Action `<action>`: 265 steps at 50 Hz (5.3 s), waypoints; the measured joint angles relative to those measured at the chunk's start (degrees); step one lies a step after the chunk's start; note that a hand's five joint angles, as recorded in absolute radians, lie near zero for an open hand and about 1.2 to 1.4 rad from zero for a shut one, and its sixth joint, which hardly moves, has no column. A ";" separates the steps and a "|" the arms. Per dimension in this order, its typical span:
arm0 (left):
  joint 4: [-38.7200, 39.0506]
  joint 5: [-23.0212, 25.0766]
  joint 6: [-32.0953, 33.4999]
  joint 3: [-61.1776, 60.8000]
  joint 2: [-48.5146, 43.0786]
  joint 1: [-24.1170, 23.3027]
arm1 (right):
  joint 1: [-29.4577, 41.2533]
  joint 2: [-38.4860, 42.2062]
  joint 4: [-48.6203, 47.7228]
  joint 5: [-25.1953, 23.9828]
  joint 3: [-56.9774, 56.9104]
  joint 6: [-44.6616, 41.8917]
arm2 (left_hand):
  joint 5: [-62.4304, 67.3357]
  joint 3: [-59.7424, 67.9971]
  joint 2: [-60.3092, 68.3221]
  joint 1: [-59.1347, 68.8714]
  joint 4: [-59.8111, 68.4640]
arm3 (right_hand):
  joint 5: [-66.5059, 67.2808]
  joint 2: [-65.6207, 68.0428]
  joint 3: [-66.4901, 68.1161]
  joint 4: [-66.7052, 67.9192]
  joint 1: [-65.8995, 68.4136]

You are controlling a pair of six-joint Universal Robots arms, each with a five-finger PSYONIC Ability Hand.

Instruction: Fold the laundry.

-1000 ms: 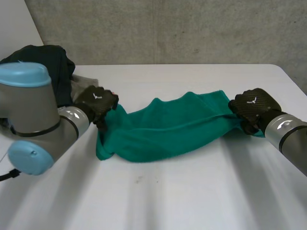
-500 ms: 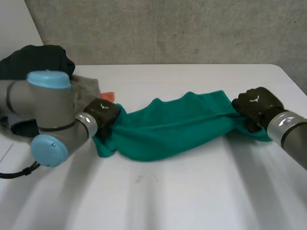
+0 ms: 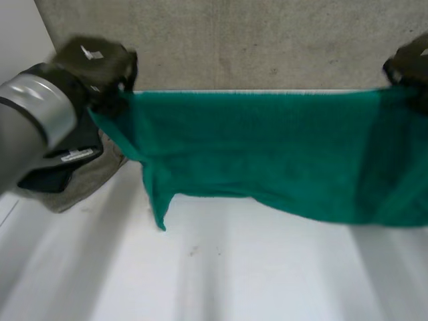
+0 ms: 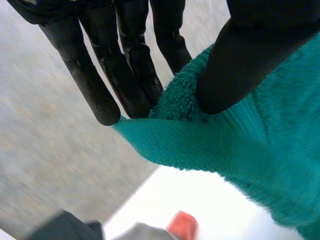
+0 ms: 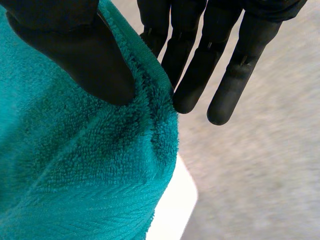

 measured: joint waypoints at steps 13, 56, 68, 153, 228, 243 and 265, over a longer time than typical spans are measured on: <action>18.92 -1.85 0.72 26.25 -26.88 -0.35 | 5.40 21.82 -14.27 11.18 -14.85 -2.72 | 0.00 0.28 0.11 0.00 0.23 | 0.00 0.00 0.00 0.00 0.00; 43.80 -3.14 0.19 -16.51 -16.27 -2.11 | -1.63 28.91 -32.10 -0.99 11.65 15.55 | 1.12 0.31 0.13 0.00 0.23 | -22.17 -22.45 -22.71 -23.31 -18.06; 43.62 -3.11 0.23 -19.23 -12.16 -0.72 | -8.07 31.04 -24.92 -2.38 6.71 18.56 | 1.12 0.31 0.13 0.00 0.23 | -29.33 -28.01 -29.52 -30.42 -24.09; 50.37 -5.38 4.85 16.78 -25.13 -0.08 | -1.47 20.30 -56.39 9.95 -8.82 15.17 | 1.12 0.38 0.21 0.00 0.26 | -0.15 0.55 0.01 0.05 1.74; 53.60 -5.72 16.35 -17.05 -28.61 -1.69 | -2.46 48.59 -44.56 9.63 -14.48 -0.03 | 1.12 0.43 0.29 0.00 0.26 | -0.15 0.54 0.02 0.05 1.74; 53.57 -5.48 19.67 -5.51 -36.09 -2.06 | -0.55 58.92 -45.11 11.82 -26.90 -0.14 | -24.02 -26.45 -27.16 -28.67 -27.34 | -38.18 -38.96 -37.50 -37.61 -35.38; 48.79 -5.23 17.57 -17.37 -21.86 -3.71 | -7.32 33.33 -25.77 -1.85 -8.12 10.22 | -52.53 -56.04 -56.73 -55.26 -56.98 | -54.26 -54.64 -56.04 -56.28 -49.89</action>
